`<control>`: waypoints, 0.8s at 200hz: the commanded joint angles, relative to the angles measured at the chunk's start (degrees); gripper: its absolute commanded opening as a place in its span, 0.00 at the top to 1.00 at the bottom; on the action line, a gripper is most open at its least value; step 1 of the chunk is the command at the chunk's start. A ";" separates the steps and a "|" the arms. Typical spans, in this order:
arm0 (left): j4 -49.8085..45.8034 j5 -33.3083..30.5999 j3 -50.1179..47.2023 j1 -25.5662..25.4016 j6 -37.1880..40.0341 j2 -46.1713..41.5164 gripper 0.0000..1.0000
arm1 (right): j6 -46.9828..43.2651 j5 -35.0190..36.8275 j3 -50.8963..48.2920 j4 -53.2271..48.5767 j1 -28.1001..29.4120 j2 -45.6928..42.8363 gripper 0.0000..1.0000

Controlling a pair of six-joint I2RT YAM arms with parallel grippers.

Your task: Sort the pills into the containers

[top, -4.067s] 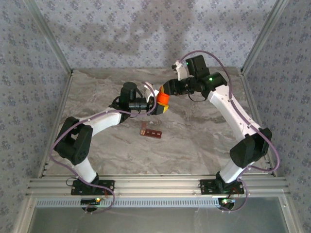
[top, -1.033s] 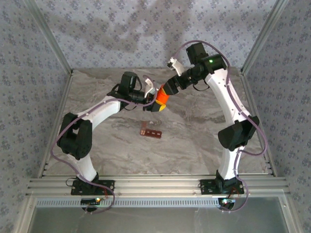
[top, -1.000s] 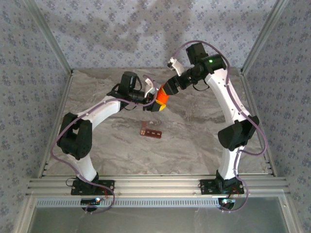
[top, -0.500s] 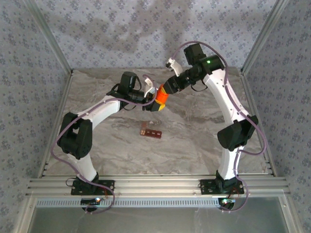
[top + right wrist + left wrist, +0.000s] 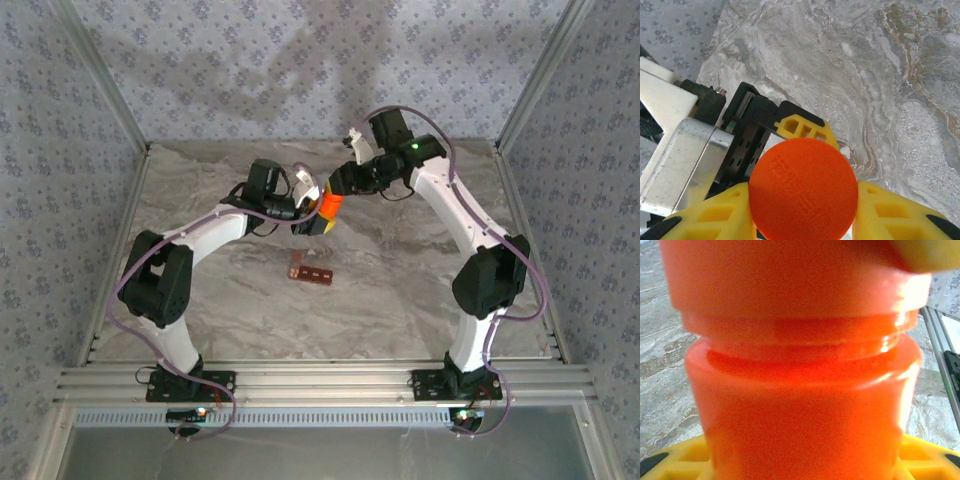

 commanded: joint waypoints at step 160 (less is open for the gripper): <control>14.58 4.48 1.78 -1.19 -2.56 -1.47 1.00 | 4.47 1.23 0.99 -0.80 -0.28 -3.53 0.41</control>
